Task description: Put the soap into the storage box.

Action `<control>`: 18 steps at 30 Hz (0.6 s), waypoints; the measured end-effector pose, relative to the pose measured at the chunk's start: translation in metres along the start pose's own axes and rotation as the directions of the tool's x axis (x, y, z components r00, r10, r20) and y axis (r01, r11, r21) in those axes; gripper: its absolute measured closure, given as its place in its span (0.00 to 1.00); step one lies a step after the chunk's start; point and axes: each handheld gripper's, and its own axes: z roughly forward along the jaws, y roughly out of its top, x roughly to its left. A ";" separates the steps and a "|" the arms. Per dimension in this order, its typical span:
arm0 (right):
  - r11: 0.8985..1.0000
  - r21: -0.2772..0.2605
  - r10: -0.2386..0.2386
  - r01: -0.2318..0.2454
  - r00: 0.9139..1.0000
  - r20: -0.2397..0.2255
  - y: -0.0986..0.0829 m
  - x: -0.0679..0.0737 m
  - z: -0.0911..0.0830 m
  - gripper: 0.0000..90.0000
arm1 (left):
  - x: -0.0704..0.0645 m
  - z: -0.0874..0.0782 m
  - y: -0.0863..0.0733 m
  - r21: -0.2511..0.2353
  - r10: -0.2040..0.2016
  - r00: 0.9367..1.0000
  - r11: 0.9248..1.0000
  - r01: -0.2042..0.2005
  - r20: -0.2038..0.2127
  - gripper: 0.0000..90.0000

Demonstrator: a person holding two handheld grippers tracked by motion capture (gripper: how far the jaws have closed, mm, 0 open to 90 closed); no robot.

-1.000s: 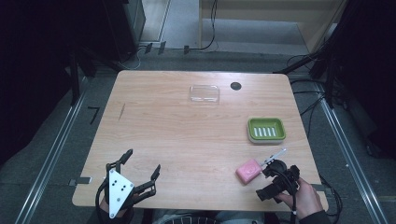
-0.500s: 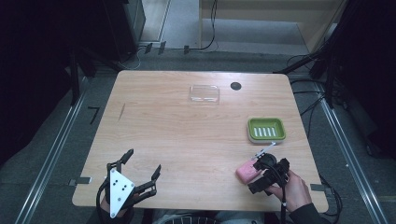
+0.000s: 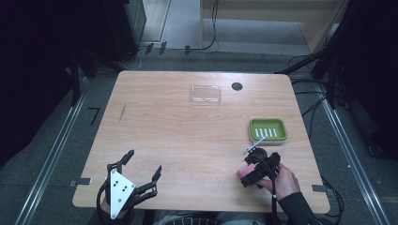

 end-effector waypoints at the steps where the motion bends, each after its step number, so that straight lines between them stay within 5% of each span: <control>1: 1.000 0.002 -0.001 0.001 1.000 0.000 0.002 0.000 0.001 0.00 | 0.000 0.000 0.000 0.000 0.001 1.000 1.000 -0.001 0.000 0.15; 9: 1.000 0.008 -0.017 0.017 1.000 0.000 0.010 0.002 0.007 0.00 | 0.000 0.000 0.000 0.000 0.000 1.000 1.000 0.000 0.000 0.15; 18: 0.997 0.079 -0.011 0.012 1.000 -0.006 0.016 -0.001 0.018 0.00 | 0.000 0.000 0.000 0.000 0.001 1.000 1.000 -0.001 0.000 0.15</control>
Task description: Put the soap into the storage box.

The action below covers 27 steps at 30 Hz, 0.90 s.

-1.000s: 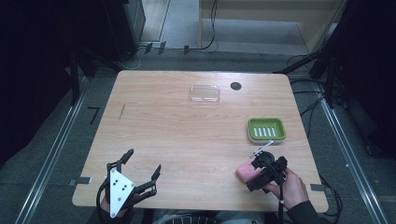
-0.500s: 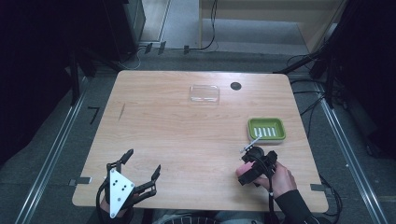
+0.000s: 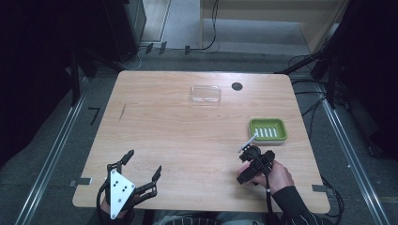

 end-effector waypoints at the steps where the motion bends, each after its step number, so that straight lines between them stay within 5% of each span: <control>1: 1.000 0.002 0.002 -0.002 1.000 0.004 0.000 0.000 0.000 0.00 | 0.000 0.000 0.000 0.000 0.000 1.000 1.000 0.000 0.000 0.15; 27: 0.999 0.043 -0.015 0.015 1.000 0.015 0.007 0.001 0.007 0.12 | 0.000 0.000 0.000 -0.001 0.002 1.000 1.000 -0.002 0.002 0.15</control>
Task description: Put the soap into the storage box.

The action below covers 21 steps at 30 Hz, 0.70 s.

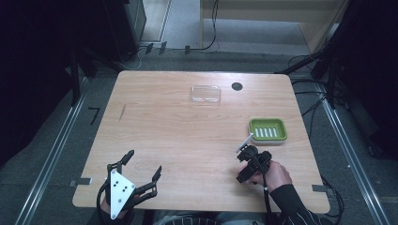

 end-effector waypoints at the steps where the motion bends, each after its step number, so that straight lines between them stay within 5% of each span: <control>1: 1.000 0.005 0.000 0.000 1.000 -0.004 0.000 0.001 0.000 0.13 | 0.000 0.000 0.000 0.000 0.000 1.000 1.000 0.000 0.000 0.15; 21: 1.000 0.023 0.019 -0.018 0.999 -0.029 -0.002 -0.002 0.003 0.13 | -0.001 0.000 0.000 -0.001 0.007 1.000 1.000 -0.007 0.002 0.15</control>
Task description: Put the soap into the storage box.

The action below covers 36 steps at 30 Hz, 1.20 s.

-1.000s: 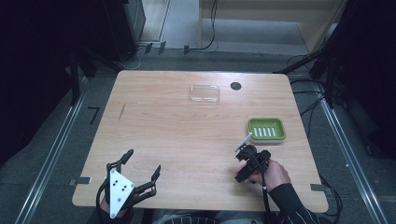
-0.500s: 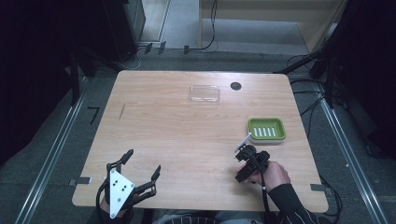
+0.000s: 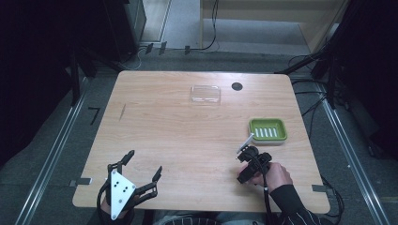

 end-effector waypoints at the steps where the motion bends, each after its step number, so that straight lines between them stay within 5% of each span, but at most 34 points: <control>1: 1.000 -0.002 0.006 -0.006 1.000 0.000 0.000 0.000 0.000 0.13 | 0.000 0.000 0.000 0.000 0.001 1.000 1.000 -0.001 0.000 0.15; 17: 0.999 -0.033 -0.003 0.003 1.000 -0.004 -0.004 0.000 0.000 0.15 | -0.001 0.000 0.000 0.003 0.006 1.000 1.000 -0.006 0.000 0.15; 21: 1.000 0.004 -0.030 0.030 1.000 0.000 0.000 0.000 -0.001 0.16 | -0.001 0.000 0.000 -0.001 0.004 1.000 1.000 -0.004 0.001 0.15; 36: 0.999 -0.032 -0.001 0.001 1.000 0.002 -0.003 -0.005 -0.011 0.16 | 0.000 -0.001 0.000 -0.004 0.006 1.000 1.000 -0.006 -0.002 0.15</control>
